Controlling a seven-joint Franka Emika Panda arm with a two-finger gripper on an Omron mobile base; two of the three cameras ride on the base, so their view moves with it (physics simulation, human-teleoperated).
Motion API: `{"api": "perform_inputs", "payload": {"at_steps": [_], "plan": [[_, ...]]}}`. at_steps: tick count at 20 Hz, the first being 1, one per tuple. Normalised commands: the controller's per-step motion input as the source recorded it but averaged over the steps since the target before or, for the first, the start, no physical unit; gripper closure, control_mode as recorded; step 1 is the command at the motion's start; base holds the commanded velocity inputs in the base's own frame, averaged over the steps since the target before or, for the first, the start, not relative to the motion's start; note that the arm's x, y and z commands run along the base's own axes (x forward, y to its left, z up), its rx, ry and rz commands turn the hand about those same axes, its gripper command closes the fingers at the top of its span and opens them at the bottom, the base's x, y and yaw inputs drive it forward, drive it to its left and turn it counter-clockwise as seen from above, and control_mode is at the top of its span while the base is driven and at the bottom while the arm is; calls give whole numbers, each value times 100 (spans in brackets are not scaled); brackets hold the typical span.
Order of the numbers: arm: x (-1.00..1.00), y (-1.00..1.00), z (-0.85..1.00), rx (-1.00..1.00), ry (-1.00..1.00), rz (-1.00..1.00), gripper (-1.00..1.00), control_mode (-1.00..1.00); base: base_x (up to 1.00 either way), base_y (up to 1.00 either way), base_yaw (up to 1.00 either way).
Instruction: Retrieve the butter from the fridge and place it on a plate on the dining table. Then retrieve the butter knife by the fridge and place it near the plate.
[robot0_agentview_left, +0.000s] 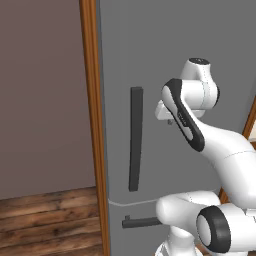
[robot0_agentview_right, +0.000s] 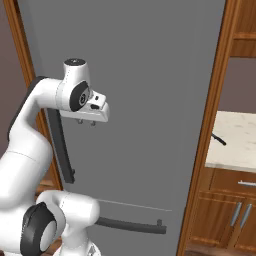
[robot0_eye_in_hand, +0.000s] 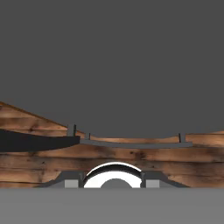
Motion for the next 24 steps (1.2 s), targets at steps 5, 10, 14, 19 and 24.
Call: {"api": "perform_inputs", "payload": {"at_steps": [5, 10, 14, 19, 24], "plan": [[0, 0, 0, 0, 0, 0, -100, 100, 0, 0, 0], [0, 0, 0, 0, 0, 0, -100, 100, -40, 1, -1], [0, 0, 0, 0, 0, 0, -100, 100, -69, 18, -5], [0, 0, 0, 0, 0, 0, -100, 100, -59, 43, -10], [0, 0, 0, 0, 0, 0, -100, 100, -18, 80, -22]]}}
